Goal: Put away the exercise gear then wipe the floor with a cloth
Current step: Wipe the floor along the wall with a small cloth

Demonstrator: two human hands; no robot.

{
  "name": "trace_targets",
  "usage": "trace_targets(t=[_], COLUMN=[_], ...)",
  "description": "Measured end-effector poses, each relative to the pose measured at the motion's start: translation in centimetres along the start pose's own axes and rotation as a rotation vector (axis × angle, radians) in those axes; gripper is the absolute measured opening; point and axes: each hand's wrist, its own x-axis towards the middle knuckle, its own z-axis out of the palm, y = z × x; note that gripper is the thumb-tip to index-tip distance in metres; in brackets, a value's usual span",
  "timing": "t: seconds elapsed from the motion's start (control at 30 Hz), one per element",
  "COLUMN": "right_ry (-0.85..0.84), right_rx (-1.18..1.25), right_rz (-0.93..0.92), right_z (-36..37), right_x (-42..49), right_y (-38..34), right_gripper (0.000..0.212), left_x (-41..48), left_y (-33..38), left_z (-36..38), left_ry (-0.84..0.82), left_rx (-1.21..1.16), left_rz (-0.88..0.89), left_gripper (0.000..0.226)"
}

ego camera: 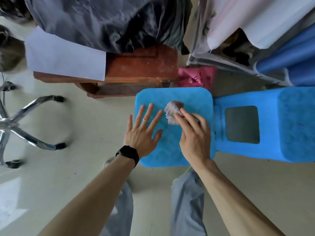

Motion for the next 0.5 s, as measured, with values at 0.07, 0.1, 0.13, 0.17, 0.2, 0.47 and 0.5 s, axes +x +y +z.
trace_targets(t=[0.07,0.1,0.13,0.17,0.2,0.47,0.5], right_ry=[-0.069,-0.123,-0.17,-0.199,-0.209,-0.308,-0.402], right_rx=[-0.018,-0.005,0.015,0.049,0.102,0.23,0.23], right_rz=[-0.062,-0.079,-0.083,-0.071,-0.046,0.502,0.569], right_z=[0.4,0.5,0.5,0.3,0.1,-1.4,-1.3], right_x=[-1.2,-2.0,-2.7,-3.3,-3.7,1.4,2.1], right_y=[0.2,0.3,0.4,0.5,0.6,0.2,0.2], right_gripper=[0.046,0.046,0.046,0.045,0.044,0.04,0.041], left_x=[-0.3,-0.3,-0.3,-0.2,-0.2,-0.1,0.0], left_y=[0.2,0.3,0.4,0.4,0.4,0.6,0.9], left_z=[0.5,0.5,0.5,0.4,0.3,-0.8,-1.1], left_ry=[0.001,-0.004,-0.009,-0.016,-0.023,-0.099,-0.095], left_rx=[-0.011,-0.024,-0.037,-0.044,-0.046,-0.098,-0.136], left_rz=[-0.016,-0.024,-0.029,-0.031,-0.032,-0.067,-0.087], left_gripper=[0.065,0.065,0.065,0.065,0.065,0.062,0.062])
